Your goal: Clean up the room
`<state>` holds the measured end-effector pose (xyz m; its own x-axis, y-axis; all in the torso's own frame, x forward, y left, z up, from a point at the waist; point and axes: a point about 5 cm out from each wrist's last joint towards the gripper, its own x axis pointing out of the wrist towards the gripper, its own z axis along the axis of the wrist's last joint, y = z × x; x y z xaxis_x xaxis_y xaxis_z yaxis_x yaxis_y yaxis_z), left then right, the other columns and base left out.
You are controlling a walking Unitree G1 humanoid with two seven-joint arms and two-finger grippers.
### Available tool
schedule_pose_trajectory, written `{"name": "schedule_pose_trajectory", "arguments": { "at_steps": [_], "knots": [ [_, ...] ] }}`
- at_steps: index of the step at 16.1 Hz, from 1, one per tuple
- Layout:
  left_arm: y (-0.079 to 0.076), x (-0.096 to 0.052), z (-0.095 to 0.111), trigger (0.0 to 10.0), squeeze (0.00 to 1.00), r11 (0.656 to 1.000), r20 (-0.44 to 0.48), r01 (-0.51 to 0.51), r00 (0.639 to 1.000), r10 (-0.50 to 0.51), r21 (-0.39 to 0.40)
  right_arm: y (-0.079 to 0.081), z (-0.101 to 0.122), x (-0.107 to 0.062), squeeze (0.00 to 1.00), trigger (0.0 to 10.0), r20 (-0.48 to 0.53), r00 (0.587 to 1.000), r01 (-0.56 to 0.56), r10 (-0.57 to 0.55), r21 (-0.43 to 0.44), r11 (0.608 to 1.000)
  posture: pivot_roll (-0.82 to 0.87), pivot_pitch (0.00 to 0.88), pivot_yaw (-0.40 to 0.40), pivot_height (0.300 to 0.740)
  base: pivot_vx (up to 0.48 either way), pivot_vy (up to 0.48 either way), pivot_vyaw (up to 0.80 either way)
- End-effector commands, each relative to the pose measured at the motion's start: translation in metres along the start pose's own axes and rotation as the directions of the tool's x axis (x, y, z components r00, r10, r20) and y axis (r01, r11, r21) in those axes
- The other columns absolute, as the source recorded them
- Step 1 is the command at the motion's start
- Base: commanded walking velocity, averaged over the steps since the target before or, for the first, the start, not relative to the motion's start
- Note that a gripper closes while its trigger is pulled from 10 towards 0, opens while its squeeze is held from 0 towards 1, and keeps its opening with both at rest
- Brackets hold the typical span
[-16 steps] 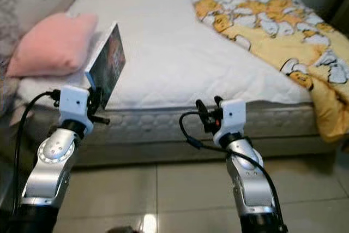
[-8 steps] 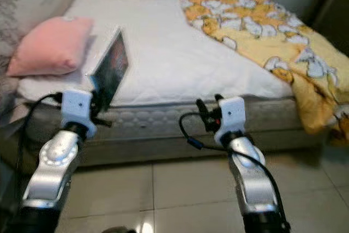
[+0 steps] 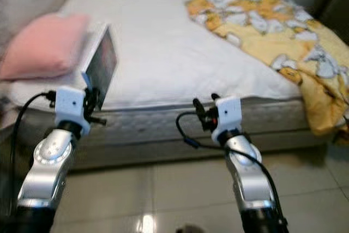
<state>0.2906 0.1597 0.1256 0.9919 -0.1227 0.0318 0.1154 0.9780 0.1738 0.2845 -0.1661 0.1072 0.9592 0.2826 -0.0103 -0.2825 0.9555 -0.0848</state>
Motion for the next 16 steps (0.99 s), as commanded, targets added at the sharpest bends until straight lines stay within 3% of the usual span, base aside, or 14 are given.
{"name": "schedule_pose_trajectory", "arguments": {
  "at_steps": [1,3,7,16],
  "knots": [
    [-0.001,0.004,0.016,10.0,0.00,1.000,0.070,0.014,0.997,-0.015,0.008,-0.001,0.004,0.002,0.00,10.0,0.013,1.000,-0.011,0.011,-0.012,1.000,-0.01,0.000,-0.009,0.740,0.446,0.000,0.00],
    [-0.001,0.005,0.016,10.0,0.00,1.000,0.074,0.008,0.997,-0.008,0.003,0.002,0.003,0.003,0.00,10.0,0.011,0.999,-0.044,0.044,-0.032,0.999,0.00,0.000,-0.014,0.740,0.446,0.000,0.00],
    [-0.002,0.006,0.016,10.0,0.00,1.000,0.074,0.005,0.997,-0.005,0.003,0.004,0.003,0.004,0.00,10.0,0.014,0.998,-0.056,0.056,-0.032,0.998,-0.01,0.000,-0.012,0.740,0.446,0.000,0.80],
    [-0.011,0.005,0.013,10.0,0.00,0.999,0.069,0.034,0.997,-0.034,-0.009,-0.002,-0.003,-0.001,0.00,10.0,-0.020,0.999,-0.027,0.027,0.025,0.999,-0.02,0.000,-0.018,0.740,0.446,0.000,-0.09]
  ]
}}
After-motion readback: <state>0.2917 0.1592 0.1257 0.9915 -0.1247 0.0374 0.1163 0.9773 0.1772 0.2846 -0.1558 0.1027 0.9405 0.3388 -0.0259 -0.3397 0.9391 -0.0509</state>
